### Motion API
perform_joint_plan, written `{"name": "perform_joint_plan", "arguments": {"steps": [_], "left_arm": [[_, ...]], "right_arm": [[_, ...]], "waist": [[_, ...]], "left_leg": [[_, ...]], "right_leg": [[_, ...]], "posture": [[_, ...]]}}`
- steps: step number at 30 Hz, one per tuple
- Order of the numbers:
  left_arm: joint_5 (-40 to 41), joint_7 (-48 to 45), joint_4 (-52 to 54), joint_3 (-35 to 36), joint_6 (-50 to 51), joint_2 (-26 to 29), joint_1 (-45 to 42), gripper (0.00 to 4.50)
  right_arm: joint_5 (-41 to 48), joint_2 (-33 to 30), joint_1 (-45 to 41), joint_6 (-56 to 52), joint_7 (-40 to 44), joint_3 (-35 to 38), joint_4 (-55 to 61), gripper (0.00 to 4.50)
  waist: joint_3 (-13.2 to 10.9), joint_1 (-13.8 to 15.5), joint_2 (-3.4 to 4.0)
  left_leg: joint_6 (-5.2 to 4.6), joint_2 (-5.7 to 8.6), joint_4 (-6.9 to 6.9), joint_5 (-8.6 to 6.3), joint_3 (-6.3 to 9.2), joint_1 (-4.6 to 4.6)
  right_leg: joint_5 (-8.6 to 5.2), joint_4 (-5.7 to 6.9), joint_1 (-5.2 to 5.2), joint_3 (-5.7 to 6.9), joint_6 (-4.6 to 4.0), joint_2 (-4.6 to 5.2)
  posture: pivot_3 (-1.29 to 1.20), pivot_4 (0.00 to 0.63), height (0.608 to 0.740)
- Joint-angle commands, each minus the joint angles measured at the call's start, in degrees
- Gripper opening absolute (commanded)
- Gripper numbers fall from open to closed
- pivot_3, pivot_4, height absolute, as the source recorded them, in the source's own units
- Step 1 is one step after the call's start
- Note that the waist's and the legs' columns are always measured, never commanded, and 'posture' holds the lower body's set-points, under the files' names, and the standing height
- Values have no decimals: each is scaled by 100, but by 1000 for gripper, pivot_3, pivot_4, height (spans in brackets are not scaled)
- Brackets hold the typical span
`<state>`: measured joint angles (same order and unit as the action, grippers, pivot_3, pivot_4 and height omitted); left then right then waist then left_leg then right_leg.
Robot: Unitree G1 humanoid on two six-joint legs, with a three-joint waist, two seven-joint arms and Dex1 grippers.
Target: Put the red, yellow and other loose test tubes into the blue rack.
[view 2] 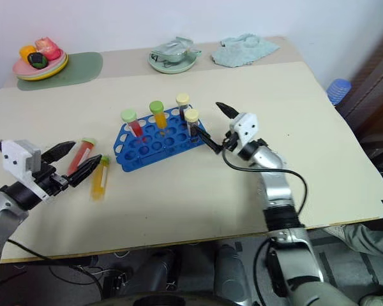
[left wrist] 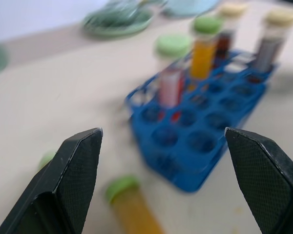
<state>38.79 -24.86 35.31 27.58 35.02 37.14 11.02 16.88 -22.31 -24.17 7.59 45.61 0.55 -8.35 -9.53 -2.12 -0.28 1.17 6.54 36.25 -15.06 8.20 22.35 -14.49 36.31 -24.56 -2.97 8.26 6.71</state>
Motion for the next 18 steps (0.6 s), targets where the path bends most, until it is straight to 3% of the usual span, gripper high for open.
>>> {"name": "perform_joint_plan", "arguments": {"steps": [1, 5, 10, 18], "left_arm": [[499, 1091, 390, 436, 1484, 149, -194, 4122], [1565, 2425, 322, 667, 3657, 219, -1239, 4122], [1578, 3409, -400, 646, 5549, -237, -2896, 4122], [2417, 4783, -1999, -234, 5748, 53, -3627, 4122]], "right_arm": [[579, -757, 277, -781, 780, 127, 1065, 4439], [1032, -1604, 524, -1293, 1745, 61, 1660, 4439], [1313, -2033, 468, -1725, 2501, -178, 2145, 4439], [933, -2033, 163, -1439, 2844, -396, 1940, 4439]], "waist": [[0, 30, 0], [0, 129, -5], [3, 154, -16], [3, 150, -23]], "left_leg": [[-3, 0, 1, -2, 0, 0], [-9, -4, 11, -5, 1, -3], [-10, -3, 32, -7, 0, -5], [27, -4, 45, 0, -1, -2]], "right_leg": [[0, 0, 1, 0, 0, 0], [1, 3, 8, 3, -1, -4], [3, 4, 21, 8, 0, -4], [3, 6, 16, 6, 0, -6]], "posture": [[0, 150, 740], [0, 150, 740], [0, 150, 740], [0, 150, 740]]}}
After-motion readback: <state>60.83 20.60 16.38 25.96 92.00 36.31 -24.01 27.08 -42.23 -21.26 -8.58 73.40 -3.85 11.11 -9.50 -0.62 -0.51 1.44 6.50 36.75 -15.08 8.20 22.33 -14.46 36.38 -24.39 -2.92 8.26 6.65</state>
